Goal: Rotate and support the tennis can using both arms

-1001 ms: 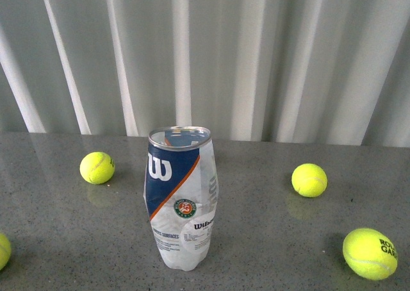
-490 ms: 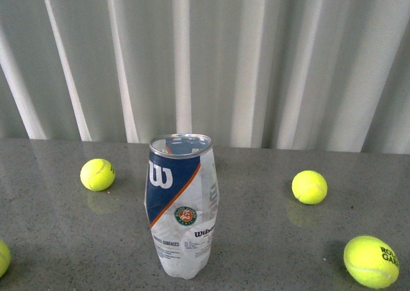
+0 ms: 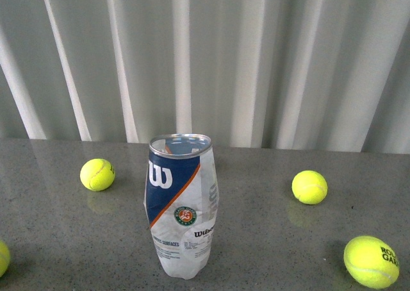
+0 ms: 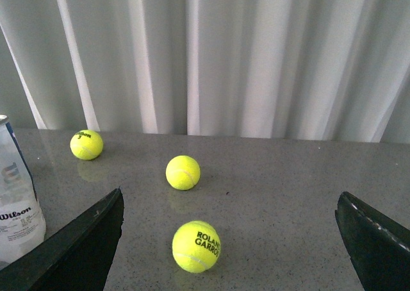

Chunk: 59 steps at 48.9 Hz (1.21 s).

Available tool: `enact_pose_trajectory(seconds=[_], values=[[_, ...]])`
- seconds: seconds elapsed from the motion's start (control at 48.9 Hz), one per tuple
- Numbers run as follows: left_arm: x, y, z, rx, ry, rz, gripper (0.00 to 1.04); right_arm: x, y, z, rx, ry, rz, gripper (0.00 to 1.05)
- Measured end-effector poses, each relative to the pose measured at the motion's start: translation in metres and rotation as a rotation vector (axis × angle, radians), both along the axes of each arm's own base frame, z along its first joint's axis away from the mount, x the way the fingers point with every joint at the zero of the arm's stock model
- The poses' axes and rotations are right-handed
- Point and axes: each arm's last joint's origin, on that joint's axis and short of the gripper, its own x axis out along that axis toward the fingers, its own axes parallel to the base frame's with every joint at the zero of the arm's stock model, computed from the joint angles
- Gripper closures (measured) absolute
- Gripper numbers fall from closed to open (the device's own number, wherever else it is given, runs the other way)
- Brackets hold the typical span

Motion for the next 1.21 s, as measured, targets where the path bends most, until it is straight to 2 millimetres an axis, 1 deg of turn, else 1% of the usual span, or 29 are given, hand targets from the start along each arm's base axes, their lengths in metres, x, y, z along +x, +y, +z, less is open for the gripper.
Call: enact_pose_trajectory(seconds=[0.143, 0.47, 0.776, 1.103, 1.205], values=[[-0.008, 0.0, -0.011, 0.0, -0.007, 0.0, 1.01, 0.0, 0.0, 0.0, 0.0, 0.0, 0.0, 0.07], [-0.02, 0.0, -0.029, 0.0, -0.009, 0.0, 1.01, 0.0, 0.0, 0.0, 0.0, 0.0, 0.0, 0.07], [-0.028, 0.0, -0.038, 0.0, -0.019, 0.0, 1.01, 0.0, 0.0, 0.0, 0.0, 0.0, 0.0, 0.07], [-0.034, 0.0, -0.037, -0.001, -0.039, 0.0, 1.01, 0.0, 0.0, 0.0, 0.0, 0.0, 0.0, 0.07], [-0.042, 0.0, -0.041, -0.002, -0.008, 0.0, 1.01, 0.0, 0.0, 0.0, 0.0, 0.0, 0.0, 0.07]])
